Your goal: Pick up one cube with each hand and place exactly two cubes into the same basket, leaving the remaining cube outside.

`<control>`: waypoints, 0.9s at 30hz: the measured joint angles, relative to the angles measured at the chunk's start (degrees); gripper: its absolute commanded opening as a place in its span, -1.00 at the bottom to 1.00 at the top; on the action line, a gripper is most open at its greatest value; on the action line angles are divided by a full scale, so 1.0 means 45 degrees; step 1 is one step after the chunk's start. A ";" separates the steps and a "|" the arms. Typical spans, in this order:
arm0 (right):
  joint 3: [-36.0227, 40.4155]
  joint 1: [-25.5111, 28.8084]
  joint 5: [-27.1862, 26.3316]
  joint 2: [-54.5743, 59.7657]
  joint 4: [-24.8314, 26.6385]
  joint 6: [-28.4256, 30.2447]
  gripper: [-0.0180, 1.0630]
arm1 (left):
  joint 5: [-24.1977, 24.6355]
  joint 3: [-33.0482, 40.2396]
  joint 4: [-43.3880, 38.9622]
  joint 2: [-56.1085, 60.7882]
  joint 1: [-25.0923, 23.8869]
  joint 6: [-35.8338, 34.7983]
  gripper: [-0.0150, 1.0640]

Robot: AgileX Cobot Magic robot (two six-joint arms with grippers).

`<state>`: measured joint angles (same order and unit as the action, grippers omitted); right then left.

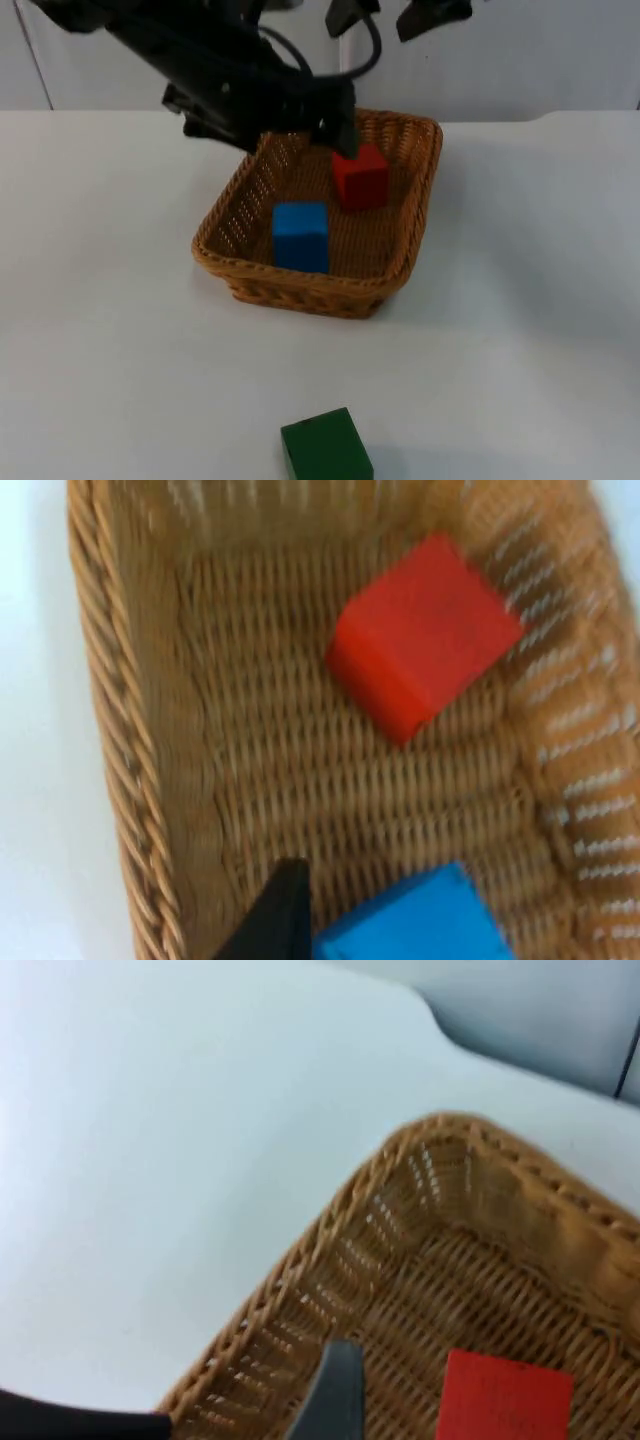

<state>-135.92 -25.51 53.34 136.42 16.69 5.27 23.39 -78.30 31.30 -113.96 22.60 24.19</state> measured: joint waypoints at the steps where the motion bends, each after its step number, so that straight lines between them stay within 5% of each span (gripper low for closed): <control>1: 0.0000 0.0000 0.0088 -0.0220 -0.0033 0.0010 0.40 | 0.0019 0.0000 0.0000 0.0282 0.0000 0.0000 0.85; 27: -0.0009 0.0000 0.2919 -0.3580 -0.1278 0.0062 0.40 | 0.1893 0.0000 -0.1569 0.4129 0.0000 -0.0383 0.85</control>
<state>-135.96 -25.51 66.48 120.31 10.94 5.55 31.91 -78.30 24.24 -95.38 22.60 22.46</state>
